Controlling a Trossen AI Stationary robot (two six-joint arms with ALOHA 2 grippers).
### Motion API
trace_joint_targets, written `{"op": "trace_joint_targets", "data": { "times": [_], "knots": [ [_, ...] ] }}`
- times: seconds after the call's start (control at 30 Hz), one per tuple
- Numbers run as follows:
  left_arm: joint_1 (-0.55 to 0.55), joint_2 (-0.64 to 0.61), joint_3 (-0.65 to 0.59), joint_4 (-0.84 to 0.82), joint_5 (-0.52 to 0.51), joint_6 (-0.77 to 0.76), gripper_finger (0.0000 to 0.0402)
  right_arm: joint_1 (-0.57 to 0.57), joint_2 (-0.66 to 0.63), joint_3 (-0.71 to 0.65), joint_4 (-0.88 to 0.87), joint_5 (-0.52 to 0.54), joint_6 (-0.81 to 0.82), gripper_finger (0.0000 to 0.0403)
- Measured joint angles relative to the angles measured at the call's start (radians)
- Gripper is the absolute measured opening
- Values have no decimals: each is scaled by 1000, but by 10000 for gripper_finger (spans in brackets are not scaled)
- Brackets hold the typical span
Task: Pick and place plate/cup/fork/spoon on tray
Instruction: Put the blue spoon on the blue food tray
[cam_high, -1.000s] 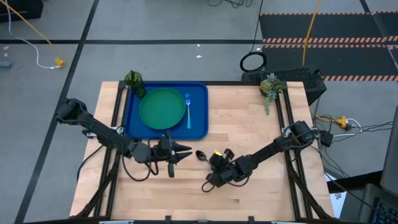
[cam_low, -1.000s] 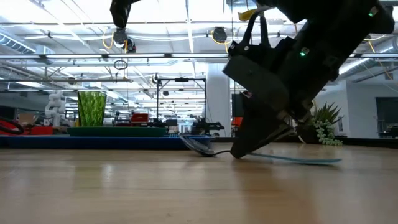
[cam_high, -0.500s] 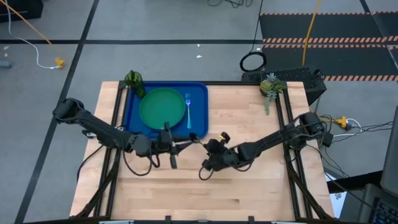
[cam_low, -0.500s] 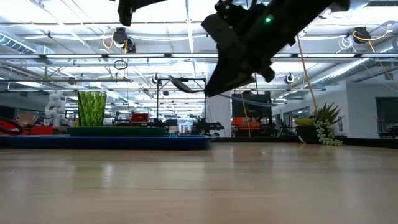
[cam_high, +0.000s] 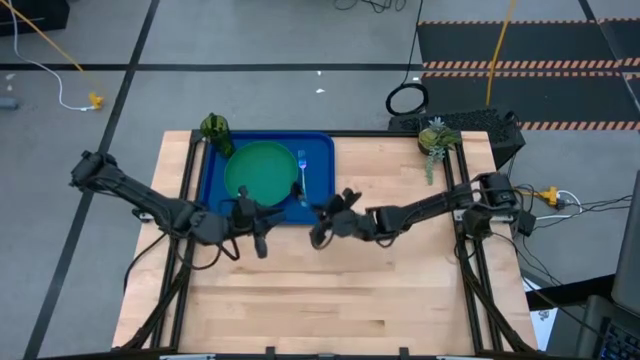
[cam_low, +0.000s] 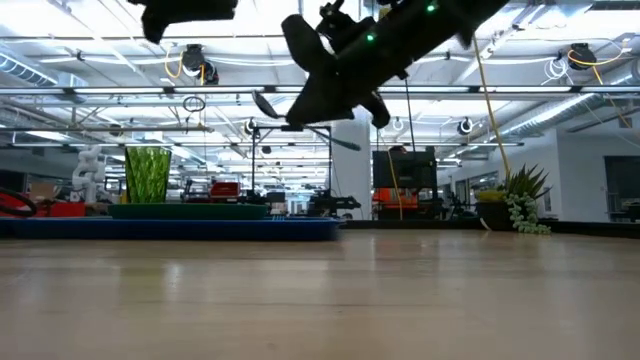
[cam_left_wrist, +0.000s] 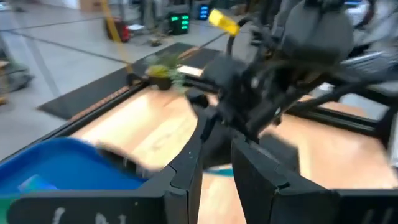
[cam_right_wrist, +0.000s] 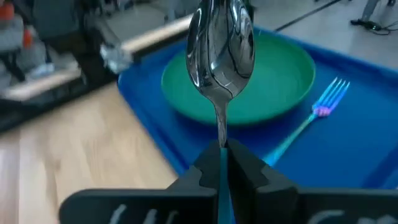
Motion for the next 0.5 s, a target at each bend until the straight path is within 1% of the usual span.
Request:
{"op": "trace_joint_targets", "data": {
  "times": [0.1,0.2,0.37,0.5],
  "knots": [
    [-15,-31,0,-67,-86,-43,88,-31,0,0,62,29,14,0],
    [-27,-59,0,-87,-157,-48,88,-61,23,1,180,40,23,0],
    [-33,-74,0,-87,-166,-19,88,-105,80,2,311,-1,50,0],
    [-33,-73,0,-87,-166,-14,88,-139,109,10,367,55,37,0]
  ]
}}
